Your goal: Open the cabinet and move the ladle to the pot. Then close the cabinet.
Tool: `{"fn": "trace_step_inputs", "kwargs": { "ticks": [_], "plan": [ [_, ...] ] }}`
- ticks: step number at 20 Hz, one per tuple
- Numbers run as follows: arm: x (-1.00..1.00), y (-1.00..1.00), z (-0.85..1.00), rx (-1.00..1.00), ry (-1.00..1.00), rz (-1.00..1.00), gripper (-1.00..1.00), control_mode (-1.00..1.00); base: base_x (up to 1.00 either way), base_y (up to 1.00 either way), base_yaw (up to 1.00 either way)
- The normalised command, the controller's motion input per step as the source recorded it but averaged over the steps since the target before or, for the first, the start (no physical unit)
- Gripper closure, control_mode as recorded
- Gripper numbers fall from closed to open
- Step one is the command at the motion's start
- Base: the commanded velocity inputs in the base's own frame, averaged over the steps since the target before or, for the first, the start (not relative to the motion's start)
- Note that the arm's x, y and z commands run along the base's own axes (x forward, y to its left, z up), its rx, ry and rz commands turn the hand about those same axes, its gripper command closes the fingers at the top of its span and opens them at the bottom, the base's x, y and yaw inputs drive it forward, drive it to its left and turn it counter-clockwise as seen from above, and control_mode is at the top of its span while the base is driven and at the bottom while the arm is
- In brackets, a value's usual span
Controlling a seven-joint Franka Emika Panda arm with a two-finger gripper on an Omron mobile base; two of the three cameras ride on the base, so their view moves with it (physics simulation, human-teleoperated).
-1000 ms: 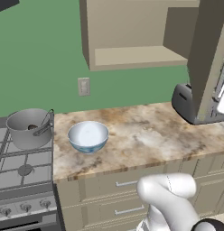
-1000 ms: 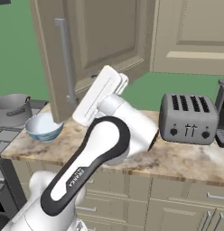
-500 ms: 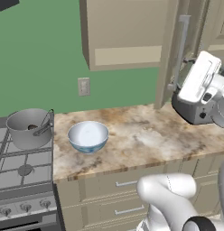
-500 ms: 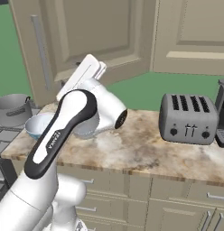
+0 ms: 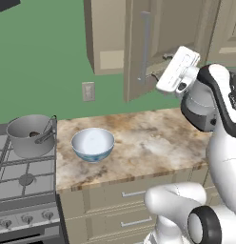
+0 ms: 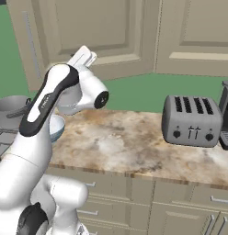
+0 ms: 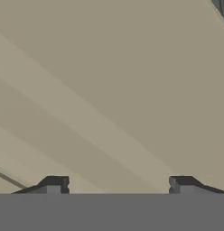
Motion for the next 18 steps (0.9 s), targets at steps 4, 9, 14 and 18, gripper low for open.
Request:
{"fn": "trace_step_inputs", "kwargs": {
  "ticks": [4,9,14,18],
  "plan": [
    [0.77,0.19,0.00,0.00,0.00,-0.21,-1.00,-1.00,0.00,0.00,0.00],
    [0.67,0.00,0.00,0.00,0.00,-0.26,-1.00,-1.00,0.00,0.00,0.00],
    [0.68,0.00,0.00,-0.03,0.00,-0.29,-1.00,-1.00,0.00,0.00,0.00],
    [0.71,0.00,-0.02,-0.03,0.00,-0.29,-1.00,-1.00,0.00,0.00,0.00]
  ]
}}
